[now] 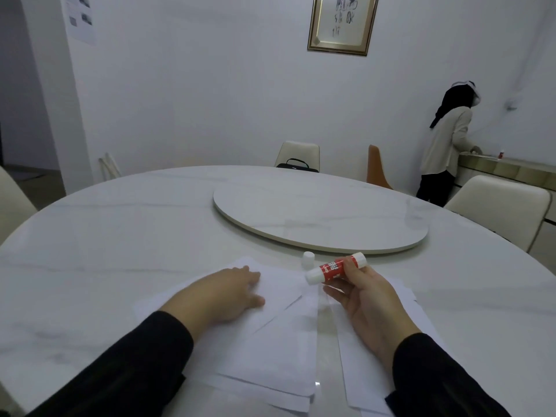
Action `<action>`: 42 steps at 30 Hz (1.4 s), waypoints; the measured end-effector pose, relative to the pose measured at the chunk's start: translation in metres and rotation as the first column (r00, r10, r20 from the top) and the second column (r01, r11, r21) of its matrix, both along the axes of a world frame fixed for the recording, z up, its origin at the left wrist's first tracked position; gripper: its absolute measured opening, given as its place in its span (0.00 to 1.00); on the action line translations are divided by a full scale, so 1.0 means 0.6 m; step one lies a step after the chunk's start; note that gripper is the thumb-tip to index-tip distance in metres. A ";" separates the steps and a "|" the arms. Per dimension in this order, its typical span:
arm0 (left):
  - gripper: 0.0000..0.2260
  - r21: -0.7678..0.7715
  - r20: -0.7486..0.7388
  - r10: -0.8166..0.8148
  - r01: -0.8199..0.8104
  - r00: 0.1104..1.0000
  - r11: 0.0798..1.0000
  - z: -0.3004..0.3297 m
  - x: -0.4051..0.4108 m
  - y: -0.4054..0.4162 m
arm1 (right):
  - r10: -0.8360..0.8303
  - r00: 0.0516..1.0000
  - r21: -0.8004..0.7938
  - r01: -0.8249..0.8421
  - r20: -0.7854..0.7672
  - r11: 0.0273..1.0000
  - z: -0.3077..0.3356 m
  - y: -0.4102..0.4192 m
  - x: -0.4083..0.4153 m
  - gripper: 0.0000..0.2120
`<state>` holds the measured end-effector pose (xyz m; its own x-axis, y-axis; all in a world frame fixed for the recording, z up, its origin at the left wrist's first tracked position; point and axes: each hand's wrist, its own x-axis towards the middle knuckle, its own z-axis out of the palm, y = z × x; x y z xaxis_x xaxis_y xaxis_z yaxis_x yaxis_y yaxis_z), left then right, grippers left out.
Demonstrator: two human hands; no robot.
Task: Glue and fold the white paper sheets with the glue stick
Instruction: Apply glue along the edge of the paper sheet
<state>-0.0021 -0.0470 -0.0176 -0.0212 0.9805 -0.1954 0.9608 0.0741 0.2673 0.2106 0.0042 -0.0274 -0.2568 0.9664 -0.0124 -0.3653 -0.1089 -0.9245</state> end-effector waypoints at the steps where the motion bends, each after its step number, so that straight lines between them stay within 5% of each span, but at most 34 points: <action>1: 0.27 0.000 0.007 -0.030 0.030 1.000 1.000 -0.006 0.001 0.001 | -0.010 1.000 0.015 0.010 0.016 1.000 -0.001 0.000 -0.001 0.07; 7: 0.24 -0.005 0.125 -0.075 0.077 0.989 0.997 -0.010 -0.022 0.007 | -0.117 0.974 0.239 0.068 0.196 0.969 0.006 -0.008 -0.013 0.05; 13: 0.29 -0.004 0.076 -0.141 0.142 0.987 0.990 -0.027 -0.012 0.010 | -0.229 0.807 0.493 -0.088 0.545 0.866 0.047 0.028 -0.073 0.06; 30: 0.32 -0.045 0.063 -0.163 0.166 0.985 0.985 -0.025 -0.017 0.009 | -0.227 0.566 0.474 -0.338 0.792 0.813 0.024 0.054 -0.117 0.05; 38: 0.32 -0.043 0.067 -0.153 0.156 0.986 0.987 -0.022 -0.014 0.006 | -0.138 0.450 0.374 -0.494 0.882 0.785 0.049 0.008 -0.052 0.04; 42: 0.32 -0.048 0.081 -0.131 0.136 0.988 0.990 -0.021 -0.014 0.004 | -0.019 0.468 0.307 -0.548 0.883 0.778 0.048 -0.004 -0.010 0.06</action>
